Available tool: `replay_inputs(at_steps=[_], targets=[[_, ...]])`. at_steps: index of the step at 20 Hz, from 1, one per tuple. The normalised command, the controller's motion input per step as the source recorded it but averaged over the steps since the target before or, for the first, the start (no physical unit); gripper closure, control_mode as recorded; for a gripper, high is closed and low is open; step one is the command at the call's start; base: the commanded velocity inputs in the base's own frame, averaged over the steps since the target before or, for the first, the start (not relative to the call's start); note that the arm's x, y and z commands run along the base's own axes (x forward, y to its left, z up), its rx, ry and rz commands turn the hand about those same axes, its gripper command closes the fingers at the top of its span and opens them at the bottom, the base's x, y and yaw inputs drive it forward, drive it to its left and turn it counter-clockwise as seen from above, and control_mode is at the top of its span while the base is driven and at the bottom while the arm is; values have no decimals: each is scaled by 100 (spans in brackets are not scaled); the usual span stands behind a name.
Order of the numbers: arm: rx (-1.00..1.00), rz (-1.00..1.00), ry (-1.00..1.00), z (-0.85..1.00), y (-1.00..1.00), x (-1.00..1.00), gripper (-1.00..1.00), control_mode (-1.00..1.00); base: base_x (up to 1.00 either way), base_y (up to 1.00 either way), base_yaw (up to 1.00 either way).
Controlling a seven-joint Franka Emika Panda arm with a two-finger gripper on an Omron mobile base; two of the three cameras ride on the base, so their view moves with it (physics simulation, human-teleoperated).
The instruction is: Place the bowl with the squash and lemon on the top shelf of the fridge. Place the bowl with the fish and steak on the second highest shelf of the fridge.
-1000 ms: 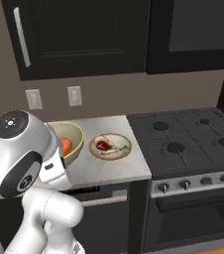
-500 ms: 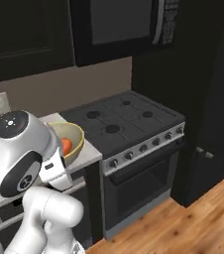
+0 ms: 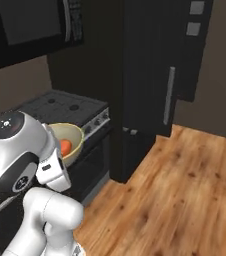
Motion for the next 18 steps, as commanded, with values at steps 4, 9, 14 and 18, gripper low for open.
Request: replay_inputs(at_steps=[4, 9, 14, 18], targets=[[0, 0, 0, 0, 0, 0, 100, 100, 54, -100, -44], [0, 0, 0, 0, 0, 0, 100, 100, 92, -100, -29], [0, 0, 0, 0, 0, 0, 100, 100, 100, -91, -9], [0, 0, 0, 0, 0, 0, 100, 100, 100, -97, -4]])
